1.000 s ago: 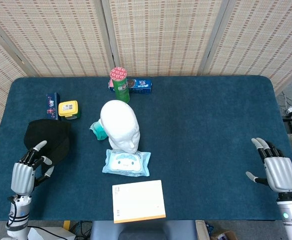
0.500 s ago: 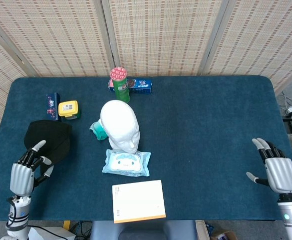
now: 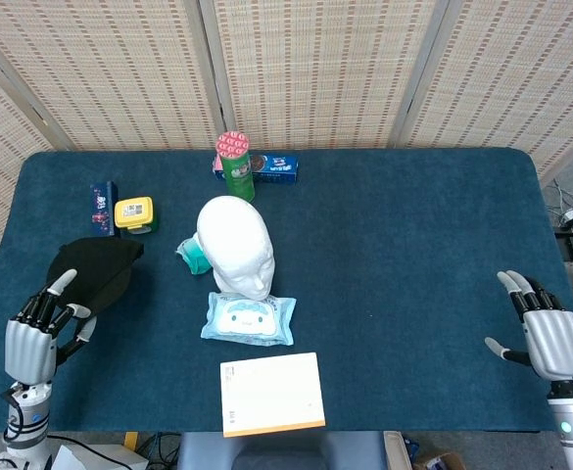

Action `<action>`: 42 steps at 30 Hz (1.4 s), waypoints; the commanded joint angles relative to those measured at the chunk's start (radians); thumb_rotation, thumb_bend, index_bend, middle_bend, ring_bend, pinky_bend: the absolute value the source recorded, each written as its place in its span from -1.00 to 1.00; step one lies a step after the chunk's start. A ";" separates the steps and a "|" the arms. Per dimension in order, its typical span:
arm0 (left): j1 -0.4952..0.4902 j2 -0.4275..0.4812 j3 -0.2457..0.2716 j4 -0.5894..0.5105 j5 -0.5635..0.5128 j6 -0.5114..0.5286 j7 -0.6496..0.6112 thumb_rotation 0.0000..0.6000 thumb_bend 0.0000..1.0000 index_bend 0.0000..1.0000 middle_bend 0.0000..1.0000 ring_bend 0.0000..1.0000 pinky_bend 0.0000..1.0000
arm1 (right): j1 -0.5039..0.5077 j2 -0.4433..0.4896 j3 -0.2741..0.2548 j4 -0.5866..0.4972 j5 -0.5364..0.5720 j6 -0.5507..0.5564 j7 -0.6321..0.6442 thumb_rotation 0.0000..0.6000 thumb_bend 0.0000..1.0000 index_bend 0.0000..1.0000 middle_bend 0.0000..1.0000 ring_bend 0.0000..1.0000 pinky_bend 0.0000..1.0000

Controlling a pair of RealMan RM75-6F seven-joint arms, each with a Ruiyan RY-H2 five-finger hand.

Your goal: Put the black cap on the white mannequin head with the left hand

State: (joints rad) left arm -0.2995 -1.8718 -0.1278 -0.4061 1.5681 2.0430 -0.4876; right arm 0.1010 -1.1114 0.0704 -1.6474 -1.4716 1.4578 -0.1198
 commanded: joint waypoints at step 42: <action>-0.310 0.399 -0.098 -0.618 0.178 -0.033 0.530 1.00 -0.21 0.53 -0.64 -0.54 -0.09 | -0.007 0.012 0.002 0.002 -0.009 0.006 0.030 1.00 -1.00 -0.85 -0.72 -0.74 -0.48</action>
State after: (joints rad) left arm -0.5887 -1.4889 -0.2163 -0.9945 1.7277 2.0292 0.0121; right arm 0.0946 -1.0995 0.0719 -1.6452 -1.4802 1.4641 -0.0897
